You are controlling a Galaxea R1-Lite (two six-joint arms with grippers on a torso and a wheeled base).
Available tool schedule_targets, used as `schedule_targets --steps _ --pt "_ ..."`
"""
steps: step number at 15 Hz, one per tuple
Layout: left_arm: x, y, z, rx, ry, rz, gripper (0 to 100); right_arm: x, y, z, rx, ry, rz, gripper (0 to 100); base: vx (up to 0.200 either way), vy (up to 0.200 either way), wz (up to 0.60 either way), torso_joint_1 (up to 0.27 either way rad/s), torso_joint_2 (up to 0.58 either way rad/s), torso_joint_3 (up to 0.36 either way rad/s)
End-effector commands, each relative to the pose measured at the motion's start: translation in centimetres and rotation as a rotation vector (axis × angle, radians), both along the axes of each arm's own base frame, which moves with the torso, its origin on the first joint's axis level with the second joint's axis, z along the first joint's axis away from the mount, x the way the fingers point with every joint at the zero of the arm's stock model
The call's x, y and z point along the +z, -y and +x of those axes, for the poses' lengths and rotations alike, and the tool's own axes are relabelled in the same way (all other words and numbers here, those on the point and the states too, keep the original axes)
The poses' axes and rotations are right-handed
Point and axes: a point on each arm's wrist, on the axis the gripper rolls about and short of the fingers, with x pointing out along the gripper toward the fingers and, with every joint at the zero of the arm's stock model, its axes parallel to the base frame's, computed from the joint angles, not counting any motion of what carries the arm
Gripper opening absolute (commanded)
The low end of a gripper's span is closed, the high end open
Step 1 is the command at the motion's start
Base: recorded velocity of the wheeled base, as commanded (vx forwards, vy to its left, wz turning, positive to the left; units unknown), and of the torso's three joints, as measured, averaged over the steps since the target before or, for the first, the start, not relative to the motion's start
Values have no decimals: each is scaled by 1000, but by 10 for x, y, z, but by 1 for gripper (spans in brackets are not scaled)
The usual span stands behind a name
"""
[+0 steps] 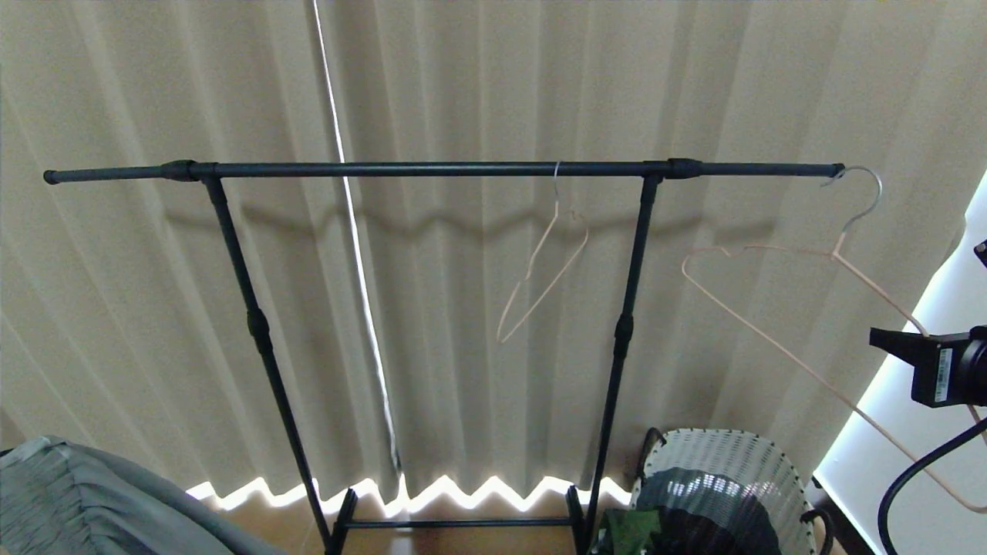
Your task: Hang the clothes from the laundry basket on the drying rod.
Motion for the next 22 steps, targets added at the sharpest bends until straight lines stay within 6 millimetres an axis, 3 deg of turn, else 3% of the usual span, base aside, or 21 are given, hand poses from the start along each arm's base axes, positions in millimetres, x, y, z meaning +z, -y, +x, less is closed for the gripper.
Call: schedule_targets --steps 1,11,22 --pt "0 0 0 0 -2 0 0 -3 0 -11 1 3 1 0 -200 0 0 2 2 7" --pt "-2 0 0 -12 -7 2 0 -17 -4 -24 26 5 5 0 -20 0 0 0 0 0" --pt "-4 1 0 -13 -12 2 0 -18 -10 -28 66 9 10 0 0 200 0 2 1 3"
